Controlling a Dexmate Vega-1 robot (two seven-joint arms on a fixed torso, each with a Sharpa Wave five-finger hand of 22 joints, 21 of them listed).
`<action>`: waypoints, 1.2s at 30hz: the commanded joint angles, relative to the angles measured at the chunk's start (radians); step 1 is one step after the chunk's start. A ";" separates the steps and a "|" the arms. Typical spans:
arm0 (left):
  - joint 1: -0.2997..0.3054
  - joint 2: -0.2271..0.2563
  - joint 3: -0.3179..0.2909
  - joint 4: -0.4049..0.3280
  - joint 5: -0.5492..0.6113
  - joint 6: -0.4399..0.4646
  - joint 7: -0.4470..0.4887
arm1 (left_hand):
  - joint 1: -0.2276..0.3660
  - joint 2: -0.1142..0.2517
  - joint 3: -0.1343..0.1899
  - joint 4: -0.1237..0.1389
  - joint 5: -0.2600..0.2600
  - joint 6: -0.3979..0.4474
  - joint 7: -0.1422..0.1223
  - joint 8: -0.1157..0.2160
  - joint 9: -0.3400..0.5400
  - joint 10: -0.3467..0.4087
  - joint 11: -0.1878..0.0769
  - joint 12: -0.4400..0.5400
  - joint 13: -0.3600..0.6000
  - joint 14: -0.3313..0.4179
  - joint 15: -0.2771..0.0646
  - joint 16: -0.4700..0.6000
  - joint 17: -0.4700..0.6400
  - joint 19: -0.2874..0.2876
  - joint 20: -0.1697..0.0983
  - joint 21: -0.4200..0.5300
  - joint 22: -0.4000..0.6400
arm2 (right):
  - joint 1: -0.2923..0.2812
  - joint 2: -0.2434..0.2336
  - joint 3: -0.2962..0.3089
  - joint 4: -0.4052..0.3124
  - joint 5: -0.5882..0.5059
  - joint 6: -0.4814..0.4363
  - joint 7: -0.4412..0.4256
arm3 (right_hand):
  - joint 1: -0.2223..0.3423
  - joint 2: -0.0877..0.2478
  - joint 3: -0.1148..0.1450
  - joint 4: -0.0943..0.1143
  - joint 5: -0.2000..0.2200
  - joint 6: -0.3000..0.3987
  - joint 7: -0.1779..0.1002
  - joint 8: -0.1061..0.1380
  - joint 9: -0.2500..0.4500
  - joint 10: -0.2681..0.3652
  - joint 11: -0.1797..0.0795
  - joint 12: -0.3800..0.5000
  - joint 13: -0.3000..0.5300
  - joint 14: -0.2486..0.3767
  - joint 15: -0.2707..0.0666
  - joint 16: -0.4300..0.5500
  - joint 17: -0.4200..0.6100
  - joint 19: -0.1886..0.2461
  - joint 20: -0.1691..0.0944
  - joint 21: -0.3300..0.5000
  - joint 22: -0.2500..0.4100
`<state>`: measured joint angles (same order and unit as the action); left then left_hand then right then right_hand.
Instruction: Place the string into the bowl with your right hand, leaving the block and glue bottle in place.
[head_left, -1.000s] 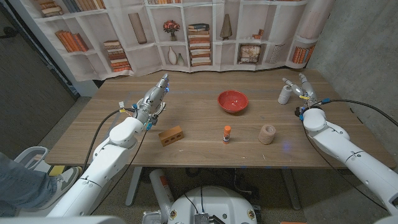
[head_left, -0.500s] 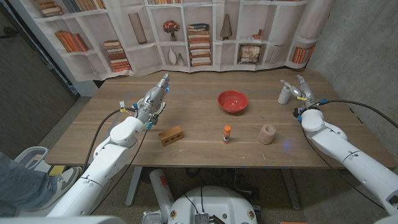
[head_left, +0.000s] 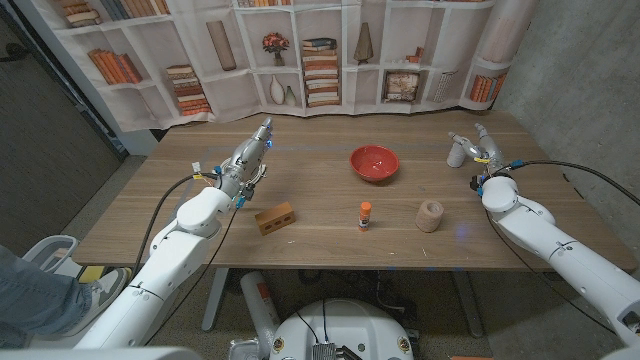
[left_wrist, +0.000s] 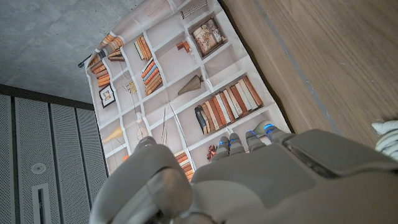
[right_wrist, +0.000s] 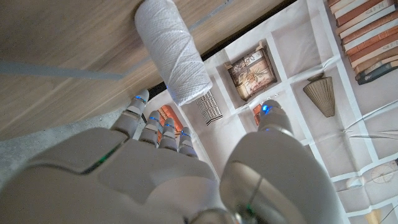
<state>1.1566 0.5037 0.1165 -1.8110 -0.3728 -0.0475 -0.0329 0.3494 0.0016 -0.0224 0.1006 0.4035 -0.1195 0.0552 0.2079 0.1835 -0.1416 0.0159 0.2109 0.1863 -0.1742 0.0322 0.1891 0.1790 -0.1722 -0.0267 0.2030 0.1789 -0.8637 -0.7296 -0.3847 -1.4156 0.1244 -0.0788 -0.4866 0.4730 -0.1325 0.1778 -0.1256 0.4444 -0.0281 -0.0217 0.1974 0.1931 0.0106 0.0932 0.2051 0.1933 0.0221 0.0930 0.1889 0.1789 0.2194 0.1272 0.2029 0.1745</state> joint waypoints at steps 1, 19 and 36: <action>0.001 -0.005 0.004 0.007 -0.001 -0.001 -0.002 | 0.008 0.003 -0.006 0.003 0.004 0.003 0.000 -0.004 0.004 -0.003 -0.002 -0.002 0.003 -0.040 0.002 0.000 0.004 -0.099 0.004 -0.001 0.004 | 0.017 -0.024 -0.030 -0.019 -0.034 -0.077 0.022 | 0.011 0.000 -0.003 -0.004 0.008 0.004 0.000 0.009 0.002 0.000 0.003 0.006 0.003 0.010 0.005 0.005 0.005 0.016 0.004 0.008 0.002; 0.016 -0.006 0.002 0.007 -0.002 -0.002 0.002 | 0.010 0.006 -0.010 0.003 0.005 0.004 0.000 -0.005 0.004 -0.002 -0.003 -0.002 0.003 -0.040 0.002 0.000 0.004 -0.099 0.007 -0.001 0.004 | 0.044 -0.020 -0.058 -0.007 -0.041 -0.131 0.051 | 0.035 0.003 -0.008 -0.009 0.025 0.025 0.008 0.014 0.003 0.046 0.015 0.028 0.004 0.056 0.003 0.015 0.006 0.074 -0.009 0.017 0.003; 0.001 -0.012 0.009 0.024 -0.004 0.003 -0.005 | 0.011 0.008 -0.014 0.003 0.005 0.006 0.000 -0.005 0.004 -0.001 -0.006 -0.002 0.003 -0.040 0.002 0.000 0.004 -0.099 0.009 -0.001 0.004 | 0.069 -0.009 -0.074 0.028 -0.040 -0.145 0.060 | 0.061 0.012 -0.013 -0.010 0.040 0.060 0.018 0.021 0.004 0.076 0.005 0.036 0.004 0.139 -0.030 0.029 0.007 0.172 -0.052 0.037 0.005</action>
<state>1.1694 0.4957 0.1189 -1.8003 -0.3771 -0.0490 -0.0317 0.3534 0.0056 -0.0306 0.1006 0.4035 -0.1193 0.0549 0.2032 0.1835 -0.1416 0.0159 0.2109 0.1863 -0.1742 0.0321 0.1890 0.1790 -0.1721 -0.0268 0.2031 0.1789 -0.8106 -0.7463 -0.4474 -1.4077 0.0860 -0.2139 -0.4329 0.5207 -0.1249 0.1668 -0.1366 0.4745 0.0183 -0.0032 0.2109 0.1929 0.0808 0.0947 0.2399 0.1931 0.1405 0.0645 0.2084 0.1842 0.3786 0.0781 0.2301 0.1744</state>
